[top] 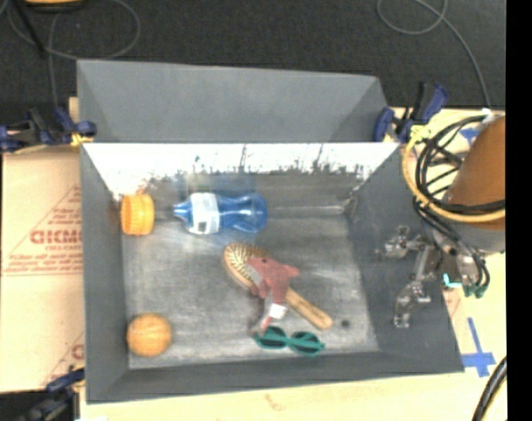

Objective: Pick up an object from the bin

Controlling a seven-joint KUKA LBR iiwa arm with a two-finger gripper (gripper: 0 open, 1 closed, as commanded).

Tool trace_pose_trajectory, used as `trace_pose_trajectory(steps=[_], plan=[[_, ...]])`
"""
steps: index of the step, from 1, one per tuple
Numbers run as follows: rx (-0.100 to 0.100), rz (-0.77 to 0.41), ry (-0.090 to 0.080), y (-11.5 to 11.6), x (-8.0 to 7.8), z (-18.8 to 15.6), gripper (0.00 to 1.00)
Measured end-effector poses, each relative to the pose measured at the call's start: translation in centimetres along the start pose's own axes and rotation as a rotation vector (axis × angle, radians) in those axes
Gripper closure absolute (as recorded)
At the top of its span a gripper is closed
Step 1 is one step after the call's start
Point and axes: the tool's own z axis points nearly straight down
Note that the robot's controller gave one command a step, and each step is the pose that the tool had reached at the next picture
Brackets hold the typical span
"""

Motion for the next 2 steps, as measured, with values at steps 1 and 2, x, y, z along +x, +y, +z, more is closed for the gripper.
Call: trace_pose_trajectory(steps=[1,2], plan=[[0.002,-0.003,-0.008,0.1,-0.2,-0.4,0.0],[0.003,-0.02,-0.015,-0.3,-1.5,5.1,0.0]])
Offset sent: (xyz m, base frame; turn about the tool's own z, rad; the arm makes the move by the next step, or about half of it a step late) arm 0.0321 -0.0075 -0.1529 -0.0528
